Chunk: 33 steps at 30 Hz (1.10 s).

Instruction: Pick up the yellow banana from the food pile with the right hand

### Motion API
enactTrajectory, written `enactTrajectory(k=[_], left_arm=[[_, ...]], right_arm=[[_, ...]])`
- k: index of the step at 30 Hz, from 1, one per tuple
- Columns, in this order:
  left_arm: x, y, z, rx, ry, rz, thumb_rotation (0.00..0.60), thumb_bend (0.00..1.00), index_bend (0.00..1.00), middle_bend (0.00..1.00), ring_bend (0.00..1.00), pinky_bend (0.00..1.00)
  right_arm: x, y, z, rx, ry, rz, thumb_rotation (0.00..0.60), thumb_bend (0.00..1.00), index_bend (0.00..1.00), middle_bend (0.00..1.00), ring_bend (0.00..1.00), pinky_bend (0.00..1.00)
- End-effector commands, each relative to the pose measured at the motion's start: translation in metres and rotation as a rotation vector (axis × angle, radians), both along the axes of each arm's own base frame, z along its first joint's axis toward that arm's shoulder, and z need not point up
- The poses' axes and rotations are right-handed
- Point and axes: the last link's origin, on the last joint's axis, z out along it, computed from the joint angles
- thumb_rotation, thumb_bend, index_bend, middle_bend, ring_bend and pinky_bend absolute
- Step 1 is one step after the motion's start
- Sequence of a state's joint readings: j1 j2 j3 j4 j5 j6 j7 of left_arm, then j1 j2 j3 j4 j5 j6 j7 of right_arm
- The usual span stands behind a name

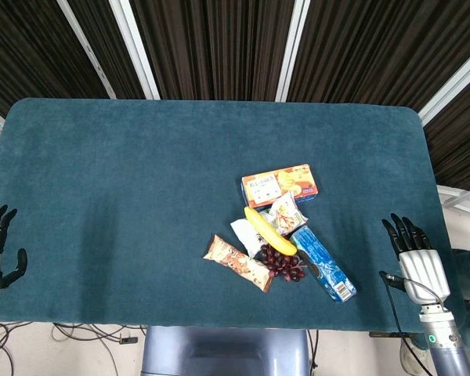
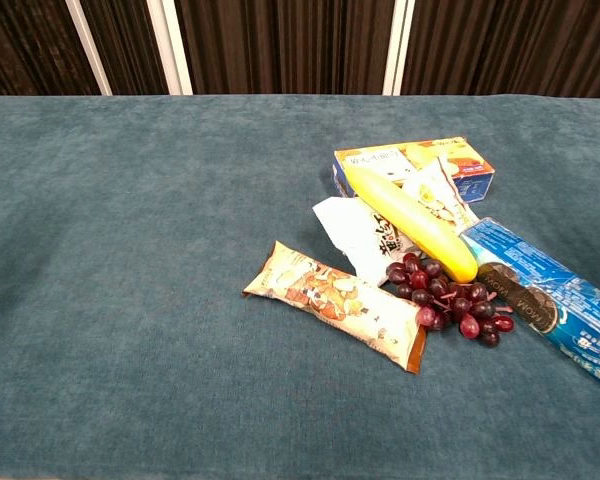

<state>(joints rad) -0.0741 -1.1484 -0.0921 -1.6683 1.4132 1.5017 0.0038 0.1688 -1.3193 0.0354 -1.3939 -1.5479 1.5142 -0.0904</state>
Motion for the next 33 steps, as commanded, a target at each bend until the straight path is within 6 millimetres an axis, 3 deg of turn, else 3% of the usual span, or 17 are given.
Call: enactTrajectory(k=[1,21,33], left_arm=[[0.0,0.0,0.0,0.0,0.0,0.0,0.6,0.54,0.01,0.0,0.01,0.03],[0.0,0.0,-0.001,-0.003,0.003,0.003,0.6,0.54,0.01,0.0,0.01,0.03],[0.003,0.001,-0.001,-0.004,-0.013,0.003,0.6,0.54,0.01,0.0,0.01,0.03]], right_arm=[[0.0,0.0,0.0,-0.001,0.0,-0.001,0.6,0.0,0.0,0.0,0.01,0.17],[-0.003,0.001,0.007,0.023,-0.054,-0.049,0.6,0.0,0.0,0.0,0.01,0.18],[-0.013,-0.009,0.017,0.112,-0.226,-0.117,0.6,0.0,0.0,0.0,0.01,0.17]])
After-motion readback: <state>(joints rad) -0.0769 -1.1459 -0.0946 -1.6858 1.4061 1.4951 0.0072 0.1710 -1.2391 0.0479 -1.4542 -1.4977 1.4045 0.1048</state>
